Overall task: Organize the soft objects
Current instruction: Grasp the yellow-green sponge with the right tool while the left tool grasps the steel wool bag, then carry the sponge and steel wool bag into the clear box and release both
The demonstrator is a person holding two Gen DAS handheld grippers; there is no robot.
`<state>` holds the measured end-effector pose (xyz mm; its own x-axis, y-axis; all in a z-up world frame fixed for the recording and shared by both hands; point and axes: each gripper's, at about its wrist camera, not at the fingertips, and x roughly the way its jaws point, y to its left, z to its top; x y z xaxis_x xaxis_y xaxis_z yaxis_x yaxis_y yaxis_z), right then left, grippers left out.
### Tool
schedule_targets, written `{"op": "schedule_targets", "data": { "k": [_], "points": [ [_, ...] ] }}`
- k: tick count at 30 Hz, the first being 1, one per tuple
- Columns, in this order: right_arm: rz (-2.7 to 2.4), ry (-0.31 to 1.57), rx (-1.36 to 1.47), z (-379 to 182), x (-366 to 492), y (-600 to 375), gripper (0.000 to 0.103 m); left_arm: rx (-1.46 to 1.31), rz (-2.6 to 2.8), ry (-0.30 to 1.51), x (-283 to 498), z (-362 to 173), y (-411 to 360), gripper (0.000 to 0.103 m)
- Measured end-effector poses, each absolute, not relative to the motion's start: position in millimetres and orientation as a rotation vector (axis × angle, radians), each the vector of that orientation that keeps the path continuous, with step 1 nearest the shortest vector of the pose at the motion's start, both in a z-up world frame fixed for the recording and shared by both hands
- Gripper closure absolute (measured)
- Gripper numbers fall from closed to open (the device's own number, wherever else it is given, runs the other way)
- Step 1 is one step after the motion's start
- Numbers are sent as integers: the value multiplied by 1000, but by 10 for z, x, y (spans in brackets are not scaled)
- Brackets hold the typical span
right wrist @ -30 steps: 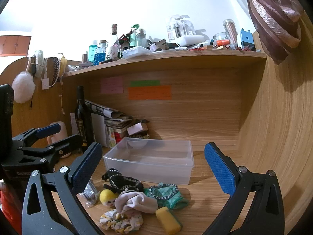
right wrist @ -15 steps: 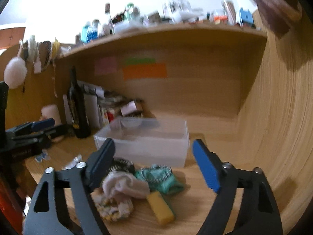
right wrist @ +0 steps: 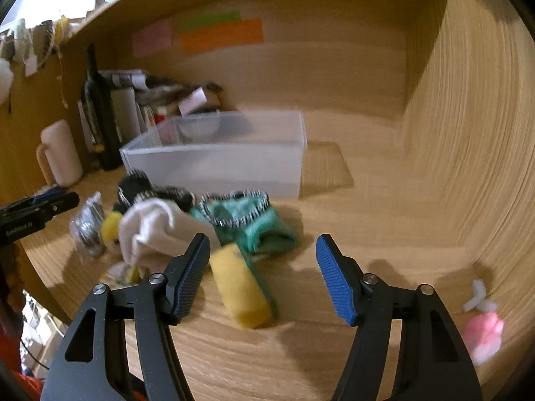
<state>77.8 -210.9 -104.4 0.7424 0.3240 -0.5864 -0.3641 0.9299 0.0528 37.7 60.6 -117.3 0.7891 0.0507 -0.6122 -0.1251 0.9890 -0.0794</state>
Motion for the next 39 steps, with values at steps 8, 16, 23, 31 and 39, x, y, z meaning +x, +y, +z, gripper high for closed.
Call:
{"op": "schedule_targets", "data": {
  "k": [8, 16, 23, 31, 39],
  "points": [
    [421, 702, -63, -1224, 811, -2070, 40, -122, 74, 727, 520, -1395, 542, 20],
    [466, 733, -70, -1318, 795, -2001, 61, -214, 43, 737, 552, -1469, 674, 47],
    [479, 681, -42, -1188, 735, -2038, 64, -202, 52, 705, 479, -1366, 681, 65],
    [475, 561, -1, -829, 715, -2062, 65, -199, 58, 601, 414, -1010, 723, 68],
    [463, 441, -19, -442, 884, -1941, 65, -121, 36, 464, 508, -499, 613, 68]
  ]
}}
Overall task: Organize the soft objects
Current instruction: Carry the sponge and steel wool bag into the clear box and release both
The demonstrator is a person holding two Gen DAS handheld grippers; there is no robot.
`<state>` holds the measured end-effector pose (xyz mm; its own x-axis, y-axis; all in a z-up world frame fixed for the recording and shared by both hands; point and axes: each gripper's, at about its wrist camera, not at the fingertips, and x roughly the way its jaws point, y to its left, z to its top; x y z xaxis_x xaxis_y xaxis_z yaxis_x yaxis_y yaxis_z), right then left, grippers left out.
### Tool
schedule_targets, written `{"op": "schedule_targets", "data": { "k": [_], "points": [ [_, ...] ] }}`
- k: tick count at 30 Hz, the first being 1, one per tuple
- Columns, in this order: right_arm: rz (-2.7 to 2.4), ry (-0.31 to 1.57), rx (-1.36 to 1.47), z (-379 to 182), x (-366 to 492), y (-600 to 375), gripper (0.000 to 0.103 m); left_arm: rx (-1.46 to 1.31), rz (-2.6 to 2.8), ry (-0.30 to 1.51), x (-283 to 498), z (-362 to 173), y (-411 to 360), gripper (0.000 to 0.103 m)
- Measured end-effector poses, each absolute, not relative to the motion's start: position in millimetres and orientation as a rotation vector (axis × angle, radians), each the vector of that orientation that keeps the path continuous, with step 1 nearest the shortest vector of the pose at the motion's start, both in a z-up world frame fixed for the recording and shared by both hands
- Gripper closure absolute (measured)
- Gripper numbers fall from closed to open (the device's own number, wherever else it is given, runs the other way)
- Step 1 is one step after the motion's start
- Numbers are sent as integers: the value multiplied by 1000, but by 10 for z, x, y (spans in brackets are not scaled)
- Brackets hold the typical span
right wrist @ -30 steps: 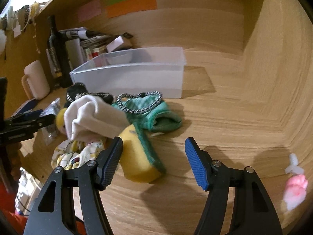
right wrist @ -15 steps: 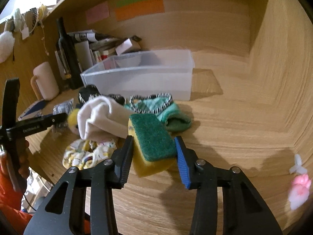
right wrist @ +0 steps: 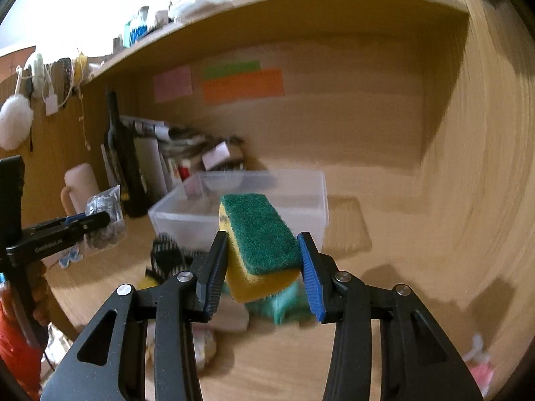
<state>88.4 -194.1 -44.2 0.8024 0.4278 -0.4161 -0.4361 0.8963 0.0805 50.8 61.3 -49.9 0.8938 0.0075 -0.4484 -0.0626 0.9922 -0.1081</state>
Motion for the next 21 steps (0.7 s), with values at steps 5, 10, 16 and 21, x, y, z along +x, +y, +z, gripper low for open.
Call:
{"op": "schedule_targets", "data": {
  "k": [5, 10, 16, 21],
  "points": [
    [465, 386, -34, -218, 1025, -1843, 65, -84, 5, 405, 680, -208, 519, 68],
    [469, 351, -73, -63, 1195, -1677, 65, -99, -22, 397, 922, -52, 526, 68],
    [493, 389, -91, -63, 1497, -1505, 64, -99, -31, 450, 1287, -71, 564, 68],
    [496, 457, -111, -167, 1810, -1359, 64, -98, -50, 546, 1616, -232, 539, 68]
  ]
}}
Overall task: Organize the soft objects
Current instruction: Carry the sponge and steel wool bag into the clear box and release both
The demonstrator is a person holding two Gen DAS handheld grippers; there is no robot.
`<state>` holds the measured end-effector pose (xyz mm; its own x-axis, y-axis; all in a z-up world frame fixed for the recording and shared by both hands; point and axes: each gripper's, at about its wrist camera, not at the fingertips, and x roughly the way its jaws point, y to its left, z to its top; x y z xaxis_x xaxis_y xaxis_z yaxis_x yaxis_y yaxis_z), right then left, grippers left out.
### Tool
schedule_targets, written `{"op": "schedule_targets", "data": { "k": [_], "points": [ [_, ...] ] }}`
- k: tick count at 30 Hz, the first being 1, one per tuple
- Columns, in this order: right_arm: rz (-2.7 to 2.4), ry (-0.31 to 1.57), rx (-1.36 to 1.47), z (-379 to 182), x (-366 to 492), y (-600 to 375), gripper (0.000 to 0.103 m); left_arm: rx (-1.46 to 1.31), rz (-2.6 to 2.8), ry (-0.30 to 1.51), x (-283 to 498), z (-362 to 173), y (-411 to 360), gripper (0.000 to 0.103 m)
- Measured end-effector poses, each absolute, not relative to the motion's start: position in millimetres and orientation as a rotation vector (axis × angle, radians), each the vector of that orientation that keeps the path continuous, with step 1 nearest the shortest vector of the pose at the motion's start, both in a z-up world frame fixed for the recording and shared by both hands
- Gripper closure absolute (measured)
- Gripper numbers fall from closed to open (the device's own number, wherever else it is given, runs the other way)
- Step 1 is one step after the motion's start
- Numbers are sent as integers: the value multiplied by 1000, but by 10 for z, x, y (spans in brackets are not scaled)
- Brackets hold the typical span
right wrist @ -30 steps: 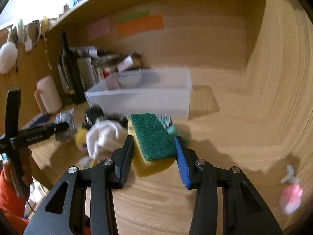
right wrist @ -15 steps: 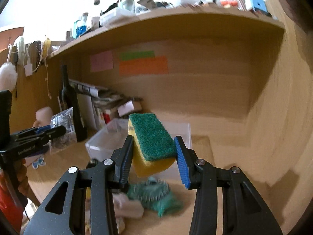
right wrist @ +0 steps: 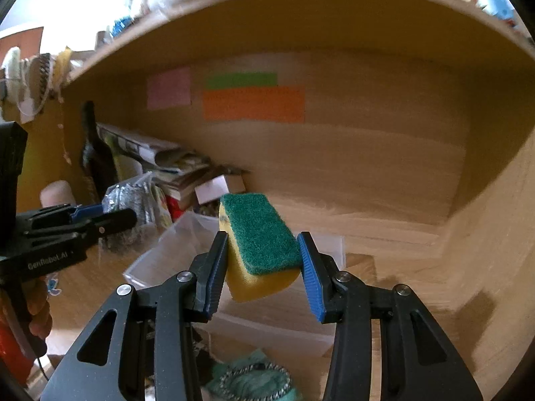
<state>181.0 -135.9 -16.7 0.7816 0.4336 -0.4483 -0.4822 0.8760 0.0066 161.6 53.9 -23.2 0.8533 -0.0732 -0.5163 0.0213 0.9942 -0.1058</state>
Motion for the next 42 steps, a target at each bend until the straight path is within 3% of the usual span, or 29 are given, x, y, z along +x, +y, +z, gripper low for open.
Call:
{"op": "schedule_targets", "data": {
  "k": [14, 23, 32, 39, 42],
  "points": [
    [530, 711, -217, -785, 2497, -1081, 64, -53, -82, 786, 2268, -812, 414, 68],
    [544, 797, -226, -1008, 2609, -1057, 62, 10, -78, 824, 2331, -912, 305, 64],
    [529, 780, -231, -917, 2555, -1078, 50, 0, -66, 748, 2223, -680, 361, 41],
    [509, 625, -228, -550, 2175, -1233, 36, 38, -24, 601, 1796, -314, 296, 7],
    [504, 566, -227, -420, 1988, -1319, 34, 46, -12, 558, 1609, -246, 252, 3]
  ]
}}
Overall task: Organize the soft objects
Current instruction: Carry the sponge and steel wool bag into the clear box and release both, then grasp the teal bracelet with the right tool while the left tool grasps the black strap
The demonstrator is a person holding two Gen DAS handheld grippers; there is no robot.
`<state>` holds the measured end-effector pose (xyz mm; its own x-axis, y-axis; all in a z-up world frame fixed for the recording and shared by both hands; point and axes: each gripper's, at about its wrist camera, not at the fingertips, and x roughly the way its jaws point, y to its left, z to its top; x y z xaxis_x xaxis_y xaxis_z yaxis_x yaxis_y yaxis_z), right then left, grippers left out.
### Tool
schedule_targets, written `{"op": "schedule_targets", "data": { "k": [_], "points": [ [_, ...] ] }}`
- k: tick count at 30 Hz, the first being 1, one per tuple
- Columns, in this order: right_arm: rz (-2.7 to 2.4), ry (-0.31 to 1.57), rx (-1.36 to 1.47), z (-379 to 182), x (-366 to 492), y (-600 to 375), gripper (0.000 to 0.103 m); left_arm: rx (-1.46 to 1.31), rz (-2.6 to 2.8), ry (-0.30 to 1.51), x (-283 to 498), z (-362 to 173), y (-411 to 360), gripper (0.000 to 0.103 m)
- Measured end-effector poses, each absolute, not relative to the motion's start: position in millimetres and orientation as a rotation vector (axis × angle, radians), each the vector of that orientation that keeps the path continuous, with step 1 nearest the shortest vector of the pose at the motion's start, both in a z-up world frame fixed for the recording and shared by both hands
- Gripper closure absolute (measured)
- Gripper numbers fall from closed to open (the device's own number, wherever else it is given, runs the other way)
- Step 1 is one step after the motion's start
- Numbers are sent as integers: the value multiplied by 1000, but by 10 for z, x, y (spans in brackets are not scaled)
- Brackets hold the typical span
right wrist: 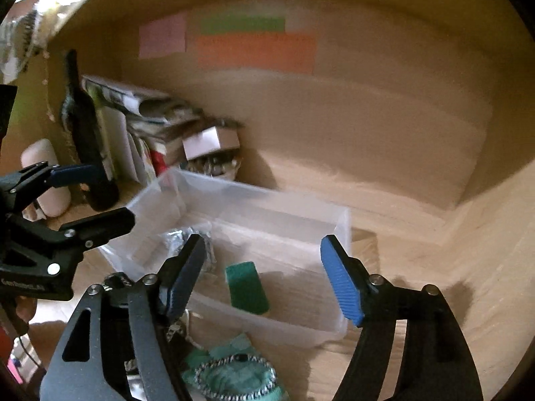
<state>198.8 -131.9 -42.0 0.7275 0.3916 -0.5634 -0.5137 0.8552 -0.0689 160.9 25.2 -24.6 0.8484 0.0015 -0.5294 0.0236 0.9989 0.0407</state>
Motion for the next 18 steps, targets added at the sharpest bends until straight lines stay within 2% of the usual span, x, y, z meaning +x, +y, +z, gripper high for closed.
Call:
{"op": "schedule_targets", "data": {
  "k": [9, 16, 18],
  "points": [
    [475, 507, -220, -418, 1545, -1505, 34, 37, -36, 579, 1322, -393, 192, 2],
    [467, 608, -162, -749, 1496, -1712, 34, -5, -60, 672, 1290, -705, 165, 2],
    [462, 640, -156, -849, 1520, -1746, 40, -11, -62, 701, 1305, -814, 139, 2]
  ]
}}
